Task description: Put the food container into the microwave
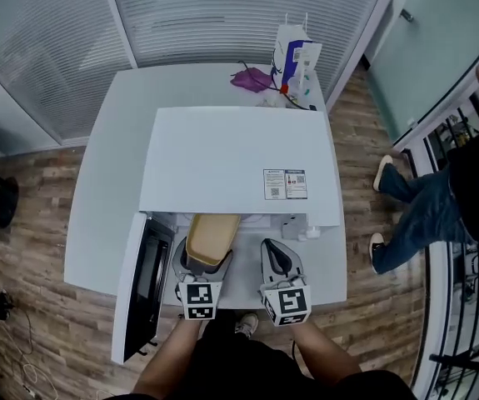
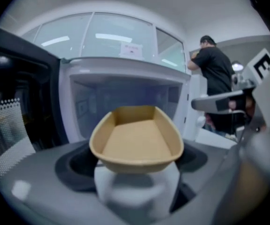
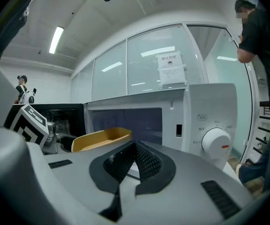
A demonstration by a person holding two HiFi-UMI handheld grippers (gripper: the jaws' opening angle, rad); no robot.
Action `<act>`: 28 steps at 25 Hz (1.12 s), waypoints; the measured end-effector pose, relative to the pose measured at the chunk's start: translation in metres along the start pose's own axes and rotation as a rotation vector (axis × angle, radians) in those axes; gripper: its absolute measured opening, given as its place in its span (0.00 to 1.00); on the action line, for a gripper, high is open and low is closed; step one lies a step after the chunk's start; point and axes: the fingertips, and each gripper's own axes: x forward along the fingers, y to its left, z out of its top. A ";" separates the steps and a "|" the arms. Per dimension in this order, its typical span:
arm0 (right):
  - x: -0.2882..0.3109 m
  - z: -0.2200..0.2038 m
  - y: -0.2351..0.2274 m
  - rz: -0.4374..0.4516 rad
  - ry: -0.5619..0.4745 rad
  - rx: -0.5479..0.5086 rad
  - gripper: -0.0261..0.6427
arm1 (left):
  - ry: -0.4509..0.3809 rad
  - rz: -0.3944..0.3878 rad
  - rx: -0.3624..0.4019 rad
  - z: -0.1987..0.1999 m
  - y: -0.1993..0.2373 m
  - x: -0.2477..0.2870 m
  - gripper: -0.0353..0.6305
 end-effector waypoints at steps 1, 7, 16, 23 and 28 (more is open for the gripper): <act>0.005 -0.003 0.002 0.004 0.007 0.001 0.05 | 0.004 0.005 -0.006 -0.001 0.003 0.005 0.79; 0.031 -0.012 0.008 0.011 0.037 -0.001 0.05 | -0.005 0.016 -0.045 0.004 0.015 0.038 0.79; 0.064 -0.021 0.007 0.004 0.062 0.005 0.05 | -0.015 0.039 -0.027 0.008 0.039 0.074 0.79; 0.072 -0.022 0.003 -0.009 0.069 0.006 0.05 | -0.009 0.062 -0.033 0.012 0.037 0.095 0.79; 0.068 -0.021 0.000 -0.024 0.067 0.005 0.05 | 0.010 0.096 -0.057 0.010 0.039 0.104 0.83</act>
